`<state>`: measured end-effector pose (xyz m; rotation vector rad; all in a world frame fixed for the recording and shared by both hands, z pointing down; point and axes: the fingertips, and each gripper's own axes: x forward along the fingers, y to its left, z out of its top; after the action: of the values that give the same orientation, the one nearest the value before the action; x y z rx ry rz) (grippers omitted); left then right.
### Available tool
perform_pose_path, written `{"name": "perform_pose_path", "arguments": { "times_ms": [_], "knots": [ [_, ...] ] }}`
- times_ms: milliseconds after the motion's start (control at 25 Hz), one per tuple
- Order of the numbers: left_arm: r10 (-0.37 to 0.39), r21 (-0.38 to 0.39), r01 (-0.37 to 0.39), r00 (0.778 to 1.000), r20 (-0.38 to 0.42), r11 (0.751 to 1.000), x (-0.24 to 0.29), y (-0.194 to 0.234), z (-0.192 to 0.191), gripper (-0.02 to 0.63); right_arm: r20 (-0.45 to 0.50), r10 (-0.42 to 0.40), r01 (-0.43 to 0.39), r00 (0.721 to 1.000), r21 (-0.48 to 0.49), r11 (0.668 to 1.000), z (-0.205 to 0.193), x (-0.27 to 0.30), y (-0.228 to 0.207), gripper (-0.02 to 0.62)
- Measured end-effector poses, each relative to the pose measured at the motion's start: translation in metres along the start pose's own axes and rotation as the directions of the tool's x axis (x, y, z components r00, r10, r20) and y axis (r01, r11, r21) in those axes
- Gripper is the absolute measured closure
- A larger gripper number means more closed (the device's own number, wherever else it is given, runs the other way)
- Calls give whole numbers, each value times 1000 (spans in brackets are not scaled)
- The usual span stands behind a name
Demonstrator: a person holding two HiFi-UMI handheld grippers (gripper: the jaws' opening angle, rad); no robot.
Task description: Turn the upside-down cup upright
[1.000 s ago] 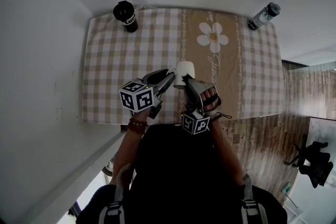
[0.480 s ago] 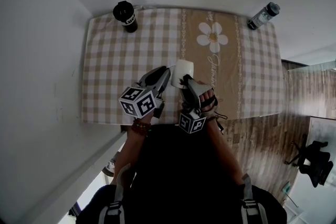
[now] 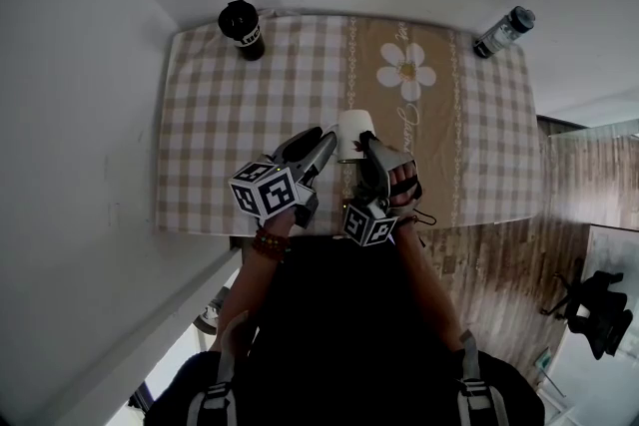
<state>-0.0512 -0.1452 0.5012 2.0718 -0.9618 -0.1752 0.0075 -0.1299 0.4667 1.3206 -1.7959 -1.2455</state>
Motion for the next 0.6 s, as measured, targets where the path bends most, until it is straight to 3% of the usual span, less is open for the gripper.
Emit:
{"name": "perform_pose_path", "arguments": {
  "times_ms": [240, 400, 480, 600],
  "knots": [
    [-129, -188, 99, 980, -154, 977, 1, 8, -26, 414, 56, -2, 5, 998, -60, 998, 7, -10, 5, 555],
    [-164, -176, 122, 955, -247, 977, -3, 13, -36, 424, 85, 19, -13, 996, -80, 997, 11, -16, 12, 554],
    [-182, -170, 140, 946, -267, 975, -3, 8, -37, 480, 89, 23, -16, 996, -84, 996, 13, -18, 14, 554],
    [-178, -160, 142, 955, -239, 977, -4, 6, -31, 501, 100, 20, -13, 995, -74, 997, 15, -20, 16, 551]
  ]
}}
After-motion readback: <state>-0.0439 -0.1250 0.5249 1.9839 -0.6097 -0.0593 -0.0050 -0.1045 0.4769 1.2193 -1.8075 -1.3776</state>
